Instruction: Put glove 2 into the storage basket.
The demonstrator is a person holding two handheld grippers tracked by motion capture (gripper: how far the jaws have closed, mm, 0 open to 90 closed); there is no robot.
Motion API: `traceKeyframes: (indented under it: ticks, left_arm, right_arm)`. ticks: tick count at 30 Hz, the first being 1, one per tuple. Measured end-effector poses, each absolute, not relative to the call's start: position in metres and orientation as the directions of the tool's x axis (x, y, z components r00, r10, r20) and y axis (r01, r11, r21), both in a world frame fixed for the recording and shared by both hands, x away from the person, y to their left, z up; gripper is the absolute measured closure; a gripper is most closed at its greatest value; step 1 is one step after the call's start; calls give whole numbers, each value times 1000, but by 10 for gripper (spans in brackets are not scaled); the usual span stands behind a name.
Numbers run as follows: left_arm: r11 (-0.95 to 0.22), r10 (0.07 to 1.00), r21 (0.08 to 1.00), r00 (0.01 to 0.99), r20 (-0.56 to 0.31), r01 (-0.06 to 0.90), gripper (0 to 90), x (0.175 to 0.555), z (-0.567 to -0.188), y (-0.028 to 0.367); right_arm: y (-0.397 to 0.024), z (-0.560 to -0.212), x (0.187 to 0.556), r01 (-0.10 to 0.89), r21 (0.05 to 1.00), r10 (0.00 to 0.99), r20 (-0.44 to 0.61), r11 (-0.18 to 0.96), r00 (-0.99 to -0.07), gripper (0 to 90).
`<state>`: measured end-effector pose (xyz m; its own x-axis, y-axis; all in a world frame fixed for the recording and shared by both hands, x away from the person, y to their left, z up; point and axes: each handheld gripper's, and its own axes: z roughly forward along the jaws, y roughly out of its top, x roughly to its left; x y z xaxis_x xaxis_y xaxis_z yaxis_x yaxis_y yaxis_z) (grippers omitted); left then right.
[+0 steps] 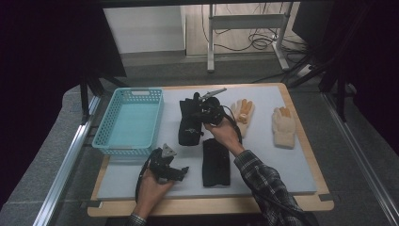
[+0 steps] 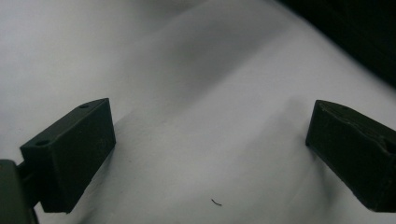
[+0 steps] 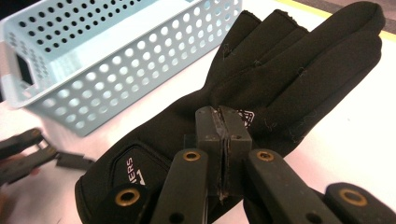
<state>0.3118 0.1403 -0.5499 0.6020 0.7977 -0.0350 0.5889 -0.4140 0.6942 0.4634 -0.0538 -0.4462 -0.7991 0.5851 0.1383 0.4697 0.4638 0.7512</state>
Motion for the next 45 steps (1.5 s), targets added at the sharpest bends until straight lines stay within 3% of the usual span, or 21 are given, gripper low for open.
traceKeyframes:
  ticks: [29, 33, 40, 43, 45]
  left_arm:
    - [-411, 799, 696, 600, -35, 588, 19, 312, -550, 140]
    - [-405, 801, 700, 597, -39, 588, 19, 312, -550, 140]
    - [-406, 801, 699, 597, -37, 589, 19, 312, -550, 140]
    - [-408, 800, 697, 598, -38, 590, 19, 312, -550, 140]
    - [-407, 801, 697, 598, -38, 590, 19, 312, -550, 140]
  right_arm:
    - [-151, -433, 365, 502, 754, 593, 187, 424, -783, 873]
    - [-155, -447, 348, 507, 735, 585, 187, 449, -789, 872]
    - [-152, -477, 350, 541, 708, 602, 203, 455, -772, 868]
    - [-147, -493, 352, 541, 696, 613, 183, 471, -769, 844]
    - [-144, -503, 352, 543, 681, 621, 164, 491, -766, 779]
